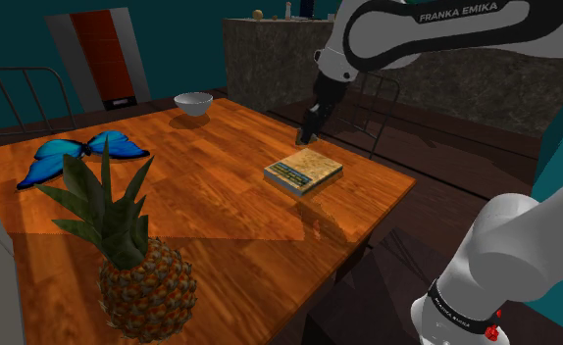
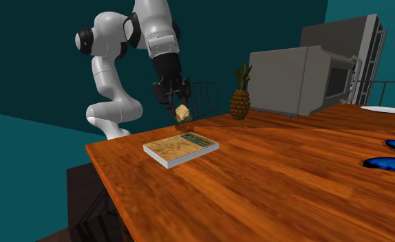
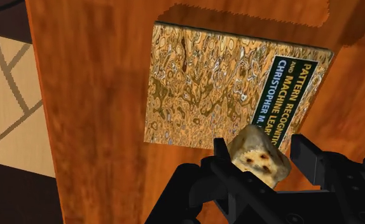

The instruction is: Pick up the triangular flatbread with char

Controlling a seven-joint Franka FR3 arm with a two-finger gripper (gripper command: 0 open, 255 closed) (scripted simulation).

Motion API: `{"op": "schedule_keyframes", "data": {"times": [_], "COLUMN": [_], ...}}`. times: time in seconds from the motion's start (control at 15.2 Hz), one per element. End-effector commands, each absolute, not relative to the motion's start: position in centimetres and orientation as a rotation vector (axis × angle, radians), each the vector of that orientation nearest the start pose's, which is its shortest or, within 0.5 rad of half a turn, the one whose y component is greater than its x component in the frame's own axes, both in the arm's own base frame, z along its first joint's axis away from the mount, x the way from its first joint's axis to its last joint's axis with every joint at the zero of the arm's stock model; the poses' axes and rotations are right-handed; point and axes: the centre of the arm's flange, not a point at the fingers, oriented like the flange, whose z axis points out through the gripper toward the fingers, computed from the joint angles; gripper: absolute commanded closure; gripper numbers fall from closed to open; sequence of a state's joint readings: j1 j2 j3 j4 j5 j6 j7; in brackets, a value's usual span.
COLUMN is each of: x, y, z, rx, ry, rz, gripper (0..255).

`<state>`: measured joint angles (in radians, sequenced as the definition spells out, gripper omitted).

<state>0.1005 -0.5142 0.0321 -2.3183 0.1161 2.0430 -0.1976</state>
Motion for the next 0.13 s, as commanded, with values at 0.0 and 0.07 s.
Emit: {"op": "schedule_keyframes", "data": {"times": [0.0,0.07], "x": [41.48,41.48], "y": [6.36,6.36], "z": [56.33,56.33], "rx": [-3.003,-3.003], "ry": [-0.435,-0.435], "rz": [-0.368,-0.368], "gripper": [255,255]}}
